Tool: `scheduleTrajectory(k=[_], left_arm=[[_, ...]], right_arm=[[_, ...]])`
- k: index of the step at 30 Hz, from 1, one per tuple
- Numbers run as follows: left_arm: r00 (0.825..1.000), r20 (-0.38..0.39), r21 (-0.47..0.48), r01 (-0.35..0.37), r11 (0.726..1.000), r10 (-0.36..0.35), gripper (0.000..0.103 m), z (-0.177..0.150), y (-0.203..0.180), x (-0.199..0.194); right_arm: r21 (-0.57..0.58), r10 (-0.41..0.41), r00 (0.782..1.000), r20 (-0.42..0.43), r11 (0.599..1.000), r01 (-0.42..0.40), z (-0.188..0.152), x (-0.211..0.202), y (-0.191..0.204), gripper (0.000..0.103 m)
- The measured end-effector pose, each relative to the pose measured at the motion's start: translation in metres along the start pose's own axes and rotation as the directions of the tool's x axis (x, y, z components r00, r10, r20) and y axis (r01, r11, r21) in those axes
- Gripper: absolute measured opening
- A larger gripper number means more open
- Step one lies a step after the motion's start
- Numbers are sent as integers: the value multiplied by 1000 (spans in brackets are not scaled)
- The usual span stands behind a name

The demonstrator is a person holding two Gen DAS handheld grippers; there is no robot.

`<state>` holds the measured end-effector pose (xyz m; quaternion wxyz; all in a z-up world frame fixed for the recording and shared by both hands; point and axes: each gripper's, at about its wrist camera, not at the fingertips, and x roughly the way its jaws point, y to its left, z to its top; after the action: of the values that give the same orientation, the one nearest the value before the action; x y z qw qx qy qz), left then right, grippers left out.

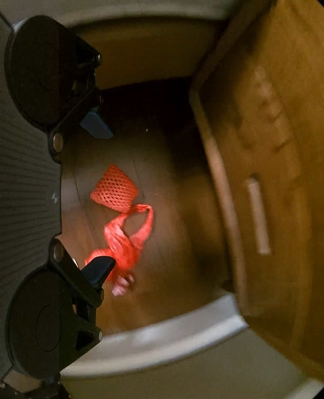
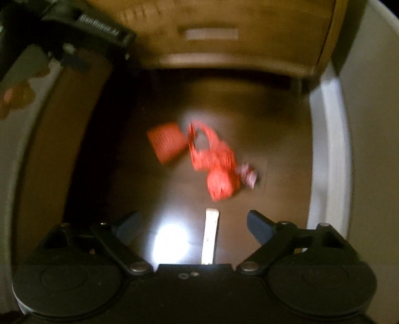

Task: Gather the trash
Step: 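Lower both open tools toward the remaining trash on the floor, then grasp orange mesh sleeve with left tool while right tool grasps white snack stick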

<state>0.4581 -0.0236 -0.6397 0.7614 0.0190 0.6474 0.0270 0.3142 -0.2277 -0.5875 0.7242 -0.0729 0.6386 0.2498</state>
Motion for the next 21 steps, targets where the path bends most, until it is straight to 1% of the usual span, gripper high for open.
scheduleTrajectory(k=[3,5,9,11,16,21], left_arm=[[999,-36,82,-27,996,30,101,-7,-7,51],[997,-60,137,-48,989,56,101,-13,-11,83],[991,-101,205,-65,976,88,101,-24,-11,136],[988,-110,245,-77,966,107,101,-30,-12,157],[983,-126,311,-89,946,134,101,-39,-11,197],[984,-137,324,-68,944,117,101,-39,-11,223]], right_arm=[[7,7,999,-47,1000,-7,-21,44,-9,89],[12,14,997,-77,1000,-14,-33,74,-13,86],[27,11,993,-119,1000,-7,-52,123,-20,83],[34,11,991,-137,999,-7,-60,147,-19,78],[56,-20,987,-162,998,29,-68,190,-21,74],[17,-59,980,-188,998,64,-78,217,-19,65]])
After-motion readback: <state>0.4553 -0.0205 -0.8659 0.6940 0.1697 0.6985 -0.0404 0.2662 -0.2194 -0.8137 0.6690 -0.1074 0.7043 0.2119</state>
